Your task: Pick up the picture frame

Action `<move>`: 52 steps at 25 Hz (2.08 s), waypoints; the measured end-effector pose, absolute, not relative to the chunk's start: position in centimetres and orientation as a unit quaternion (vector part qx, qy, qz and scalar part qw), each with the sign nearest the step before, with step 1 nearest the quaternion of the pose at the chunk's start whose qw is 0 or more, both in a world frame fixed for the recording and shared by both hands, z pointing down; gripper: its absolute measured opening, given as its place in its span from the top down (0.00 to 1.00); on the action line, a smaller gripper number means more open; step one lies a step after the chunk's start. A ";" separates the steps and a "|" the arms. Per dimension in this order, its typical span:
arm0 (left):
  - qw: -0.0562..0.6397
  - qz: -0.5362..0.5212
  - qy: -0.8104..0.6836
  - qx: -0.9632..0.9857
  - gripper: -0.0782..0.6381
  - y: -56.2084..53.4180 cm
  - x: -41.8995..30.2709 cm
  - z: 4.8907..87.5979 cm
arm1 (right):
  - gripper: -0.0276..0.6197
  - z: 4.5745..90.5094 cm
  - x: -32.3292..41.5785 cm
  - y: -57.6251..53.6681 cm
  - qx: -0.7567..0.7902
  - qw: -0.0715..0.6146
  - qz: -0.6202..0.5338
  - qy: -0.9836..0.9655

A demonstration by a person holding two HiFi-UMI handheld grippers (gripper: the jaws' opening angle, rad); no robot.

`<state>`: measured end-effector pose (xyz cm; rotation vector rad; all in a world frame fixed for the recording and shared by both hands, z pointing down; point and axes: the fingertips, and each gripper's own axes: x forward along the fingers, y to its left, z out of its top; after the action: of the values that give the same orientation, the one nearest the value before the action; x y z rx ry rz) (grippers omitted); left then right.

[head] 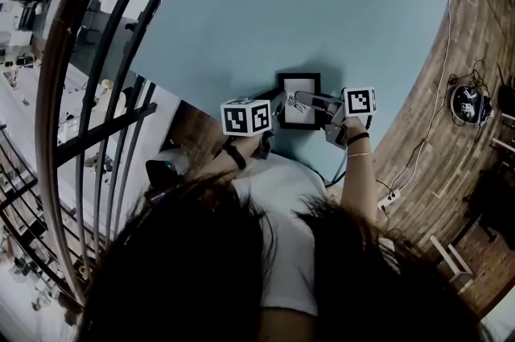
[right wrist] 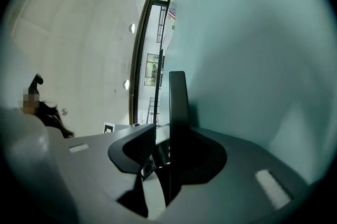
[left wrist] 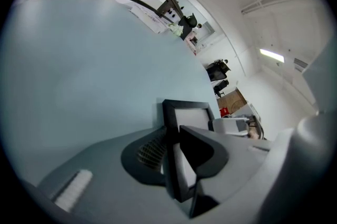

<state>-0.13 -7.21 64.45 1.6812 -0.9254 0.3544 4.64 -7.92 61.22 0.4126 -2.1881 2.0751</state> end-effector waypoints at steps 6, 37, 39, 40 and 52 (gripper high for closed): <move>0.566 0.152 -0.390 0.711 0.70 -7.1 0.3 64.7 | 0.91 61.4 5.2 -8.5 0.163 0.051 0.663 -0.729; 0.482 0.107 -0.402 0.771 0.70 -10.4 -0.6 59.3 | 0.94 56.7 6.6 -10.4 0.235 0.024 0.587 -0.775; 0.468 0.105 -0.401 0.780 0.70 -10.9 -0.3 58.4 | 0.94 55.8 7.2 -10.6 0.250 0.022 0.576 -0.778; 0.460 0.104 -0.400 0.786 0.70 -11.2 -0.2 58.0 | 0.94 55.4 7.5 -10.8 0.257 0.021 0.568 -0.782; 0.336 0.092 -0.384 0.855 0.70 -14.3 1.0 51.0 | 0.94 48.2 11.5 -12.2 0.370 0.005 0.436 -0.820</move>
<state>1.03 -14.31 51.05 2.2298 -1.0006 0.2409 11.52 -12.18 48.23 1.1599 -2.5689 1.3642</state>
